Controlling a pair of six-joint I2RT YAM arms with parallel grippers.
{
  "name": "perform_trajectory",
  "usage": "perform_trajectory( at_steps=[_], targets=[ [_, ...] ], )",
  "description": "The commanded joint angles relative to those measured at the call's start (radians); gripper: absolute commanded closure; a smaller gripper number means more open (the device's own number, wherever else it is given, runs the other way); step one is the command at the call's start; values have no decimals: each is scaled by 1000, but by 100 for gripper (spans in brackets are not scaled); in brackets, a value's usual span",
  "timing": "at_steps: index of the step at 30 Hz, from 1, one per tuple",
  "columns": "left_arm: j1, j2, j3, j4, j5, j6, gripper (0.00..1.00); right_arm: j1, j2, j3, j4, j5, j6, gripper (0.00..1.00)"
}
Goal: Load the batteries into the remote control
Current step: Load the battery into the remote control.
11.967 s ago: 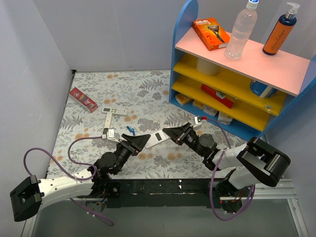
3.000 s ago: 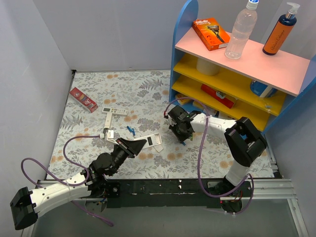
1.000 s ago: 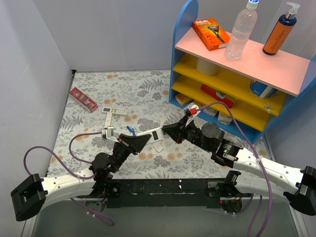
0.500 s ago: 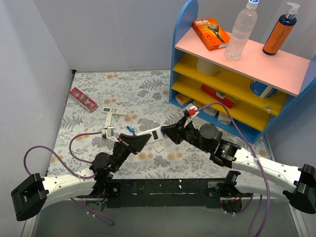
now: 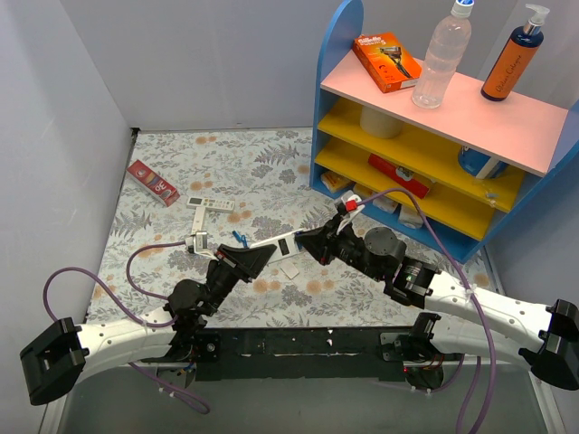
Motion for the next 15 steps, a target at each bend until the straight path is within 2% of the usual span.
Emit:
perform_trajectory(
  at_steps=[1, 7, 15],
  targets=[
    [1, -23, -29, 71, -1, -6, 100, 8, 1, 5, -2, 17, 4, 91],
    [1, -18, -29, 75, 1, -8, 100, 13, 2, 4, -2, 9, 4, 88],
    [1, -14, -29, 75, 7, -6, 100, 13, -7, 3, -8, 26, 2, 75]
  ],
)
